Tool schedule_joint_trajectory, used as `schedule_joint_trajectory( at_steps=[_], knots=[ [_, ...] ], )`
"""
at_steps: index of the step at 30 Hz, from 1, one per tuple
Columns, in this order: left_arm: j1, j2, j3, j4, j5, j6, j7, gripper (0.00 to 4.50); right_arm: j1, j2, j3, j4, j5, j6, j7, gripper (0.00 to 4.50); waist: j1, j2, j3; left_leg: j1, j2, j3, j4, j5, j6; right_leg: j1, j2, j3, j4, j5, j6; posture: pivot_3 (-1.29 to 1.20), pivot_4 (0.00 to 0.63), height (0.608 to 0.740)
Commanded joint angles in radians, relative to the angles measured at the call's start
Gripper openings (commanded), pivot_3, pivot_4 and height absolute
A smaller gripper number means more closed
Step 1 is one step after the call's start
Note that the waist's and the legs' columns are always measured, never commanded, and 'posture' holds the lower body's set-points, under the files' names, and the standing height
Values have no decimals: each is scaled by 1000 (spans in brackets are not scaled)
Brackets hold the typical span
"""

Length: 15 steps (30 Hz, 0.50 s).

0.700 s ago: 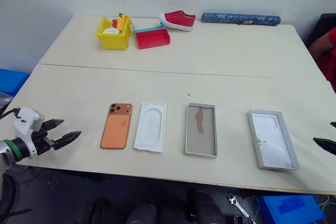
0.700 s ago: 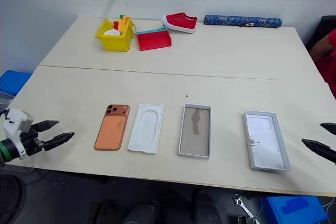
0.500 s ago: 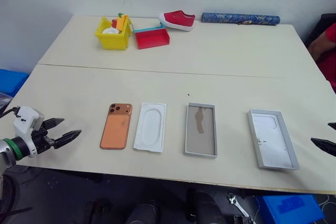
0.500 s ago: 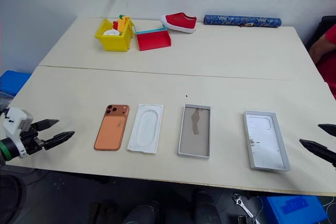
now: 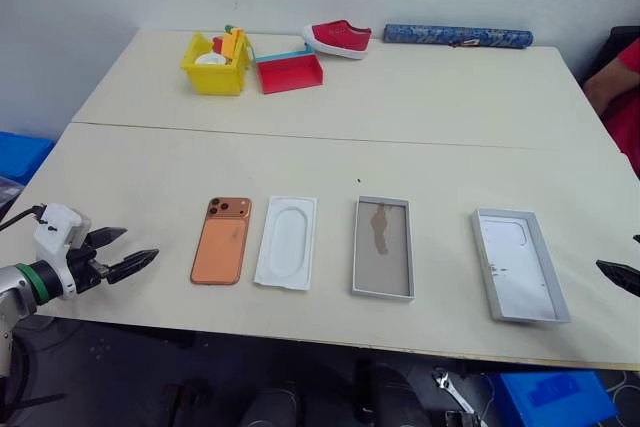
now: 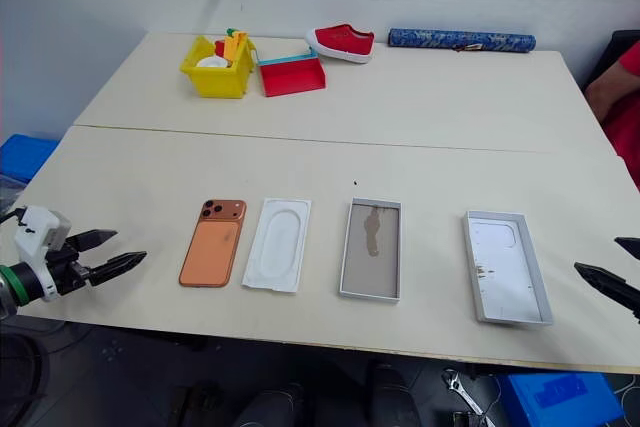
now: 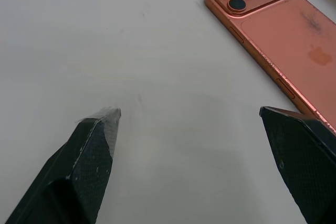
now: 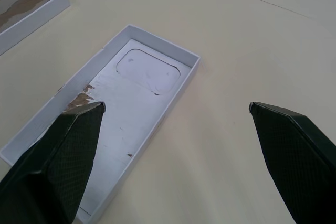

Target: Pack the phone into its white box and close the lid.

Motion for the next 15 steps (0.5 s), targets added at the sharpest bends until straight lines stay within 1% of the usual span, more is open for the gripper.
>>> schedule_joint_trajectory(
  at_steps=[1, 5, 8, 11, 14, 15],
  knots=[
    [-13, 2, -6, -23, 15, -17, 15, 4458, 1, 9, -32, -34, -3, -23, -15, 4500, 0, 0, 0, 0, 0, 0, 0, 0, 0, 0, 0, 0, 0, 0, 0, 0, 150, 740],
    [-53, -9, -10, -37, -24, 22, 20, 4458, -26, 6, -28, -60, -4, -37, -32, 4500, 0, 0, 0, 0, 0, 0, 0, 0, 0, 0, 0, 0, 0, 0, 0, 0, 150, 740],
    [-108, -14, -34, -103, -88, 122, 16, 4458, -48, 0, -7, -150, 25, 2, -47, 4500, 0, 0, 0, 0, 0, 0, 0, 0, 0, 0, 0, 0, 1, 0, 0, 0, 150, 740],
    [-160, -15, -65, -196, -190, 289, 9, 4458, -77, 0, 23, -309, 102, 93, -78, 4500, 0, 0, 0, 0, 0, 0, 1, 0, 0, 0, 0, 0, 1, 0, 0, 0, 150, 740],
    [-189, 11, -109, -300, -326, 496, -24, 4458, -97, 3, 68, -476, 171, 167, -114, 4500, 0, 0, 0, 0, 0, 0, 1, 0, 0, 0, 0, 0, 1, 0, 0, 0, 150, 740],
    [-199, 22, -132, -330, -351, 543, -32, 4458, -101, 1, 86, -531, 197, 191, -126, 4500, -1, 0, 0, 0, 0, 0, 1, 0, 0, 0, 0, 0, 1, 0, 0, 0, 150, 740]
  ],
)
